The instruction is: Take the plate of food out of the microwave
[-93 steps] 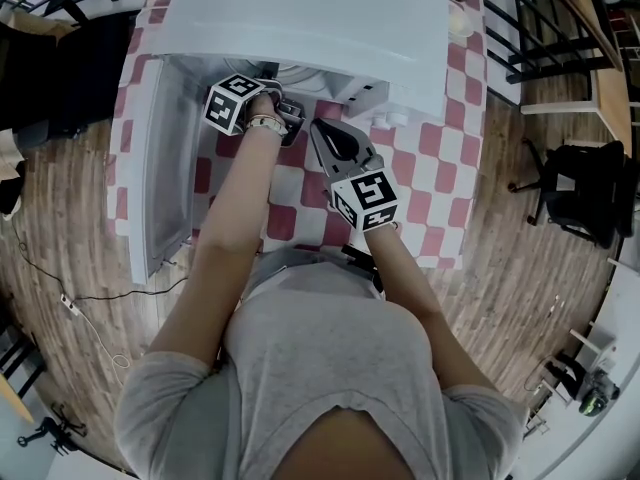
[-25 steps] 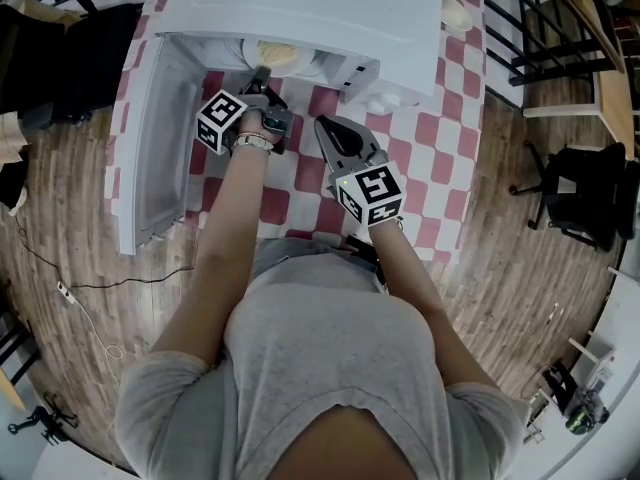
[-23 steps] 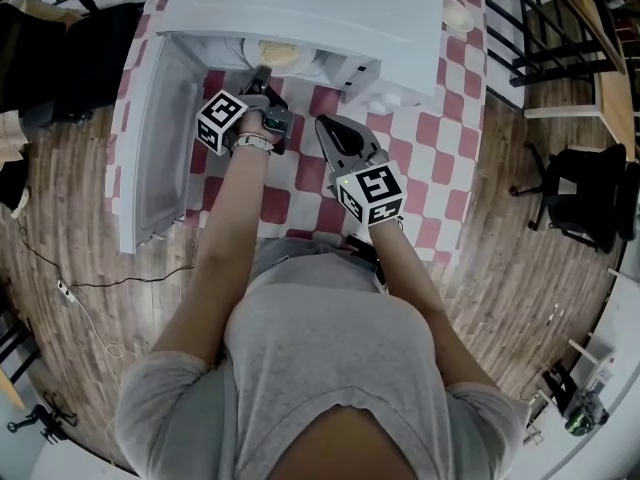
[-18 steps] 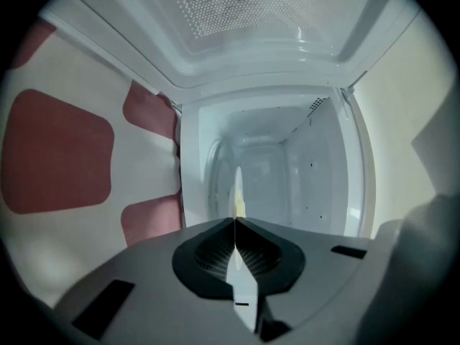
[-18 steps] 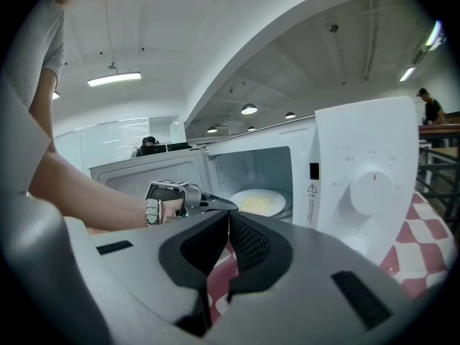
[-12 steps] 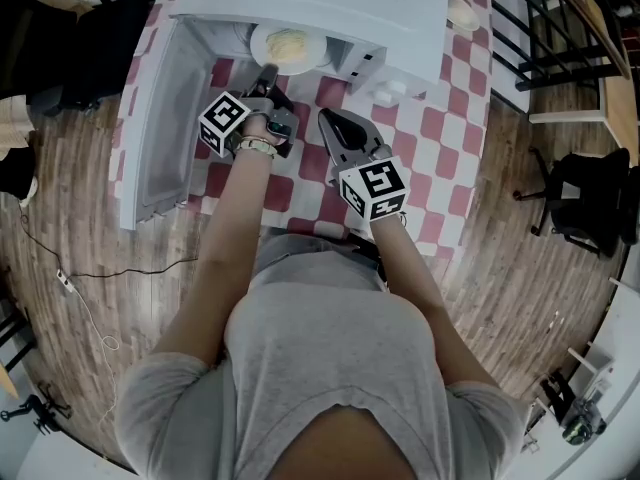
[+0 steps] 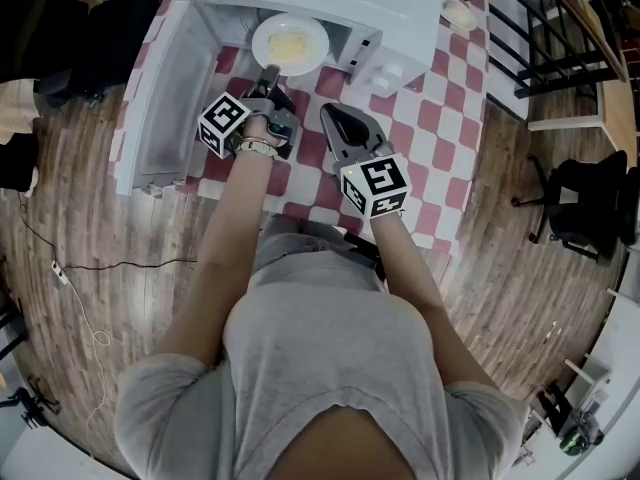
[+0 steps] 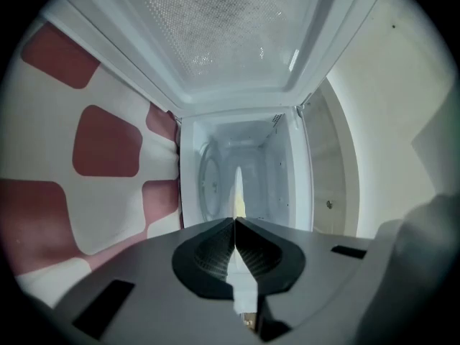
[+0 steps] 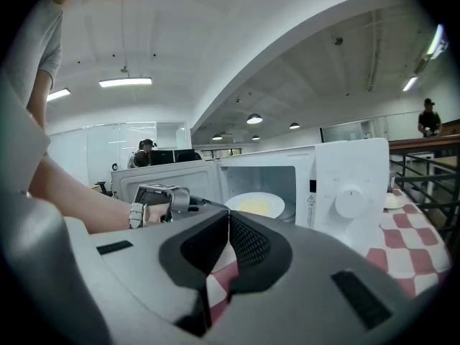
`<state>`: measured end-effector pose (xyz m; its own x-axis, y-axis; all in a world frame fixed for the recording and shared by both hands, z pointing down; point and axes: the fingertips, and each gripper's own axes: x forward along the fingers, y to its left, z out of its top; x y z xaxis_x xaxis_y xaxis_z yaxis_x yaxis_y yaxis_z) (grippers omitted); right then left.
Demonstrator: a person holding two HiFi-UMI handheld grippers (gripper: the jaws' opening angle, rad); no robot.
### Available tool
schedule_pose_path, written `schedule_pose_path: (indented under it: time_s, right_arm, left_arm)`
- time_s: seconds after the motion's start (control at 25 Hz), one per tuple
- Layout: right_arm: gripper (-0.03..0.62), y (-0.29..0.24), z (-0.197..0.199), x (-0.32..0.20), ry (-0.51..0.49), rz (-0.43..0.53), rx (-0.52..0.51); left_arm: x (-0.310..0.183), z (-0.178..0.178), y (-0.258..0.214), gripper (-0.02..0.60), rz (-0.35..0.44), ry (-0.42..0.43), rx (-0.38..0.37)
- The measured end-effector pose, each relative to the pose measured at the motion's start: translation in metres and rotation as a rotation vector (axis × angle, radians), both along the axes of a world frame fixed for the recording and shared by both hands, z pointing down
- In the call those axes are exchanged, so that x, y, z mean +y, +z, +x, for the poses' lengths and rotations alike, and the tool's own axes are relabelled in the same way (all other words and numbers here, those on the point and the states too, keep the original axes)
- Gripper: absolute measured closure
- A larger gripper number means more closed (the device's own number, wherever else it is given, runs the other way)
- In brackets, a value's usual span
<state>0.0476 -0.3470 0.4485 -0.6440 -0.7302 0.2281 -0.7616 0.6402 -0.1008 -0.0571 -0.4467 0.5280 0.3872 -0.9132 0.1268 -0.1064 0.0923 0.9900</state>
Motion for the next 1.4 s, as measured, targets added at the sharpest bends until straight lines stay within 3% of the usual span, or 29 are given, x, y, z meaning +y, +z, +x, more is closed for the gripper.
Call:
schedule_pose_path:
  time_s: [0.8, 1.4]
  right_arm:
    - [0.566, -0.021, -0.004, 0.040, -0.041, 0.065, -0.013]
    - [0.568, -0.032, -0.001, 0.032, 0.039, 0.088, -0.024]
  left_arm:
    - [0.072, -0.007, -0.034, 0.575, 0.034, -0.017, -0.017]
    - [0.094, -0.013, -0.065, 0.575, 0.038, 0.016, 0.014]
